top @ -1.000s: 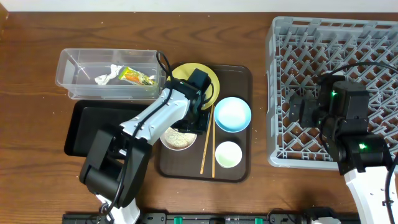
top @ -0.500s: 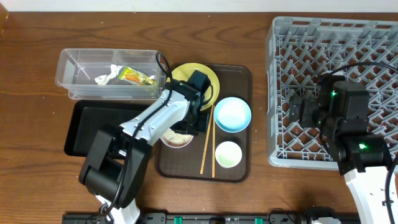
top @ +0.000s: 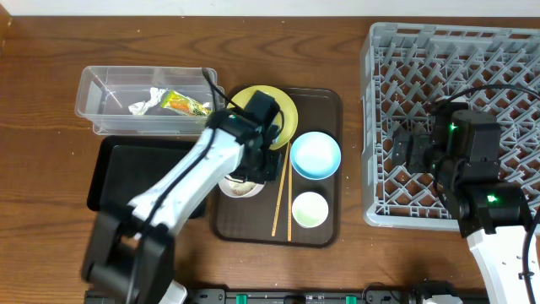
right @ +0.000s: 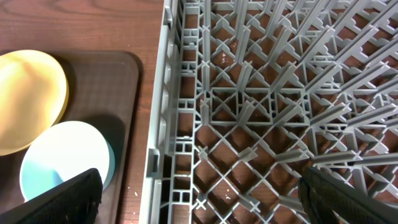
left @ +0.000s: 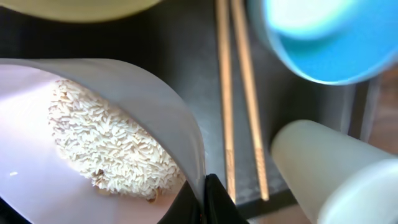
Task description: Sort waste into correct bins and load items into the dishwasher rack
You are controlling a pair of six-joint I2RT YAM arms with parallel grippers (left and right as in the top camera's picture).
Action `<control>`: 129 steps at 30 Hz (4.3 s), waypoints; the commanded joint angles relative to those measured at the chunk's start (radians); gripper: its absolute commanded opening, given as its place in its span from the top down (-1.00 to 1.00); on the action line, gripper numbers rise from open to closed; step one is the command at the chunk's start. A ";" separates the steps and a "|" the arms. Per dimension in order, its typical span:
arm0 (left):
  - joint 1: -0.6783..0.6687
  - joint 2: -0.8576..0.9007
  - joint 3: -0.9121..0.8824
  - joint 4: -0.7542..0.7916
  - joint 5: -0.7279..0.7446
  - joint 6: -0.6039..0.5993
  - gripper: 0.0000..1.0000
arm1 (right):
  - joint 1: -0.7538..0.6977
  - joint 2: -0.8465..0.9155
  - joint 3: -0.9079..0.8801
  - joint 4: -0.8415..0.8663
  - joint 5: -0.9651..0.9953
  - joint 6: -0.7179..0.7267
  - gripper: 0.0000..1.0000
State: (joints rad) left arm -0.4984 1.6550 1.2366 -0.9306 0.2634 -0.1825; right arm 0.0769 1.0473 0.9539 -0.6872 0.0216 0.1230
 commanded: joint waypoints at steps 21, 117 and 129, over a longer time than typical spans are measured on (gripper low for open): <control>0.732 -0.156 -0.088 -0.055 0.648 0.399 0.88 | -0.005 -0.002 0.020 0.006 0.004 0.010 -0.98; 0.811 -0.283 -0.307 0.295 0.909 0.016 0.88 | -0.005 -0.002 0.020 0.026 0.004 0.010 -0.98; 0.203 -0.327 -0.309 0.326 0.130 0.105 0.88 | -0.005 -0.002 0.020 0.038 0.004 0.010 -0.98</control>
State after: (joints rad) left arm -0.1997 1.3136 0.9054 -0.6060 0.6769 -0.1253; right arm 0.0769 1.0470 0.9539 -0.6533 0.0219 0.1230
